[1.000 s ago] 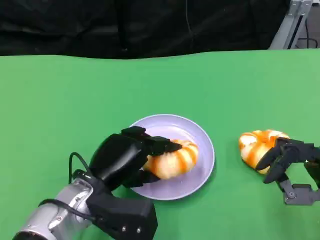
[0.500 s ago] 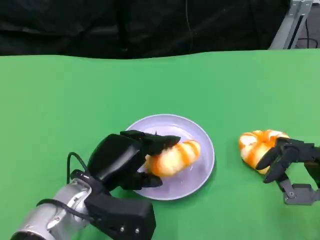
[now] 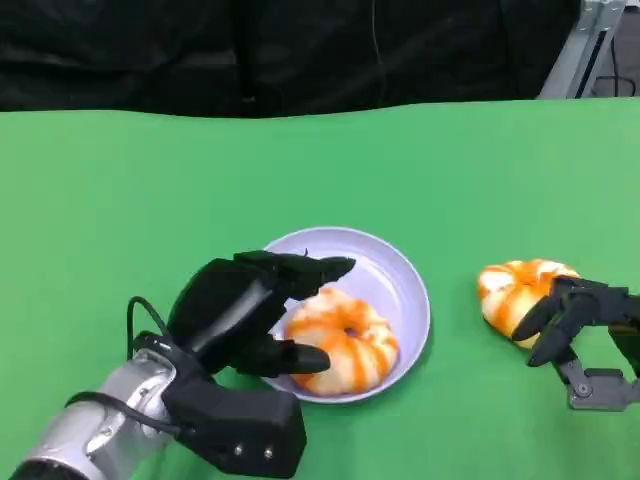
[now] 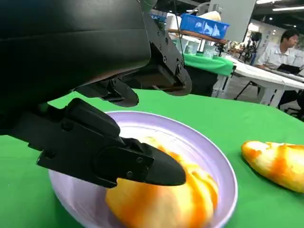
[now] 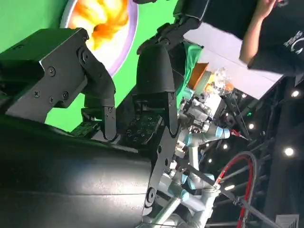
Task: Grasp the bread from the table and place it into the plate.
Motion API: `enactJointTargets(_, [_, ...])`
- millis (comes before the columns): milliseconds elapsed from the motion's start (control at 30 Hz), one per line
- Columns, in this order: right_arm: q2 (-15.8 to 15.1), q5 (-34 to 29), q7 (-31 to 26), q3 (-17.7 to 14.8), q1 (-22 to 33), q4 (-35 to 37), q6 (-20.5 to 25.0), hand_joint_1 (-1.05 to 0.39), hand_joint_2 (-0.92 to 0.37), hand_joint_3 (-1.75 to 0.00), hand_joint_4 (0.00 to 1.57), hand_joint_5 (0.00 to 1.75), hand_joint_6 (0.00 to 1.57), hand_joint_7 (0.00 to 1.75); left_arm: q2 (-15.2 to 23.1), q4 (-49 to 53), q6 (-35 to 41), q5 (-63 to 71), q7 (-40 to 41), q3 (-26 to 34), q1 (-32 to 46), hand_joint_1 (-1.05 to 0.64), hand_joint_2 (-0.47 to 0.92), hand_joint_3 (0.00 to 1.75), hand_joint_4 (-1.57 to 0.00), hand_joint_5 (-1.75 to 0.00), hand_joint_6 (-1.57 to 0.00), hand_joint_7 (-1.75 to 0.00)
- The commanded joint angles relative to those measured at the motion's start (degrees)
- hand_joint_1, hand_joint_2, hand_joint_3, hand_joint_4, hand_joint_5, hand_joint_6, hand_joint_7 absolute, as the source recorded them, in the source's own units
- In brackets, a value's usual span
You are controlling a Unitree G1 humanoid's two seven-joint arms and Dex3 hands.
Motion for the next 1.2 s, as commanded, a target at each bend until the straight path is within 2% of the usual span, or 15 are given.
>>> enactJointTargets(33, [-0.56,0.30,-0.19,-0.11,-0.14,0.20,-0.54,0.22,-0.51,-1.16,1.02,1.23,1.04,1.00,1.57,-1.28,-0.65,-1.87,-1.65,1.19,1.05,-0.96,0.92,0.35,-0.46,0.00,-0.40,0.00])
enactJointTargets(167, [-0.56,-0.66,-0.86,-0.28,-0.05,0.09,-0.74,0.22,-0.52,-1.15,1.03,1.22,1.04,1.01,2.80,-4.16,-1.07,-3.24,-2.22,2.83,2.55,-1.02,0.92,0.43,-0.40,0.00,-0.35,0.00])
enactJointTargets(667, [-0.78,-1.00,-0.99,-0.31,-0.31,0.81,-1.28,0.22,-0.51,-1.15,1.02,1.22,1.03,1.00,5.83,-9.41,0.94,-4.24,-1.84,8.56,6.77,-0.95,0.92,0.45,-0.41,-0.01,-0.35,-0.01])
enactJointTargets(833, [-0.73,-0.11,-0.33,0.03,-0.51,1.23,-1.50,0.22,-0.50,-1.15,1.03,1.22,1.03,0.99,7.03,-9.91,-4.56,-7.48,2.35,13.23,10.18,-0.89,0.92,0.42,-0.51,-0.04,-0.40,-0.02])
enactJointTargets(1033, [-0.76,-0.03,-0.26,0.06,-0.48,1.26,-1.51,0.21,-0.51,-1.13,1.02,1.23,1.03,0.99,6.74,-9.21,-8.03,-10.22,2.05,15.51,11.70,-0.88,0.92,0.42,-0.53,-0.04,-0.42,-0.02])
enactJointTargets(1200, [-0.82,0.46,0.05,0.26,-0.35,1.01,-1.14,0.22,-0.51,-1.11,1.02,1.22,1.04,0.98,7.20,-9.73,-11.88,-14.59,0.70,18.04,15.64,-0.72,0.92,0.33,-0.57,-0.02,-0.46,-0.01])
